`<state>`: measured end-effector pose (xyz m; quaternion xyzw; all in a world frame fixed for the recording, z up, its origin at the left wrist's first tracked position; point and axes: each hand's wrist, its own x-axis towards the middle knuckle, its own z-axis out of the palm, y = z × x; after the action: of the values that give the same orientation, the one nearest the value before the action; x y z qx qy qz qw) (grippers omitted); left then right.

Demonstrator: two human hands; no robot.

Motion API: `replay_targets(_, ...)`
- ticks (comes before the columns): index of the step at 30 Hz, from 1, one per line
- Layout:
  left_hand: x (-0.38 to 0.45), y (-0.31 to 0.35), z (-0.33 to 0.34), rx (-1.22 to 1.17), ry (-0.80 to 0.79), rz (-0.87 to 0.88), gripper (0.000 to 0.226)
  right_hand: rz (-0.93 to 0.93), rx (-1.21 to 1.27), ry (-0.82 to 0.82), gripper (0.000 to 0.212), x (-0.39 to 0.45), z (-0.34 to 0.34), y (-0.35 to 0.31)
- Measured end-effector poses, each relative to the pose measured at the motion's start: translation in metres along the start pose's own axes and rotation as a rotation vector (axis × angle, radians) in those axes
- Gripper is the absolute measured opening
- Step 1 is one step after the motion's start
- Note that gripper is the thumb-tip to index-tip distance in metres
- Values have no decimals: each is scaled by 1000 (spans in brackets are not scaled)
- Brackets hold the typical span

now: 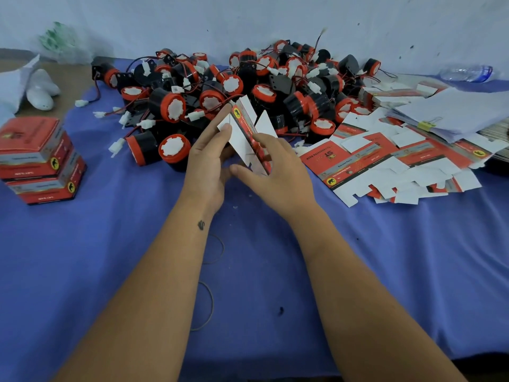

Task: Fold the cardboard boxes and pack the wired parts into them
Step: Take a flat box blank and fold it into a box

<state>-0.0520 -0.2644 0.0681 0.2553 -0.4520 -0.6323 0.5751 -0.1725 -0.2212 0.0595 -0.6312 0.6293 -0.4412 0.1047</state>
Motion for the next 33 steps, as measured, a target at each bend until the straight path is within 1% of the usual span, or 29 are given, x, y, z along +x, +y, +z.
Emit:
replay_targets(1,0,0,0,-2,2,-3,29,5,-17,-10,59,1,1,0)
replay_targets(2,-1,1,1,3,6,-9,29,17,-34,-14,55,1,2,0)
replay_targets(5,-1,0,0,47,10,3,28,23,-85,-23,38,3,2,1)
replay_targets(7,0,-3,0,116,8,47,30,25,-70,-27,34,3,2,2)
replay_targets(10,1,-6,-1,293,27,145,31,42,12,25,28,1,1,1)
replay_targets(13,3,-8,1,468,39,270,30,56,42,87,25,0,-1,1)
replay_targets(15,2,-7,3,533,28,341,30,74,63,106,22,-1,-1,0)
replay_targets(17,0,-7,4,582,1,378,31,110,108,124,18,-1,-1,-2)
replay_targets(20,-2,-7,5,673,-22,382,30,150,197,177,19,-1,-2,-4)
replay_targets(23,-4,-9,9,758,-40,442,28,166,179,195,19,1,-4,-2)
replay_targets(26,-5,-10,12,898,-41,530,25,163,147,181,13,2,-3,-2)
replay_targets(27,-5,-10,12,933,-43,547,26,178,179,185,12,2,-3,-2)
replay_targets(30,-6,-9,12,1019,-41,592,30,256,378,192,16,4,-7,-3)
replay_targets(33,-8,-6,16,1078,-21,668,33,275,496,194,16,6,-13,-5)
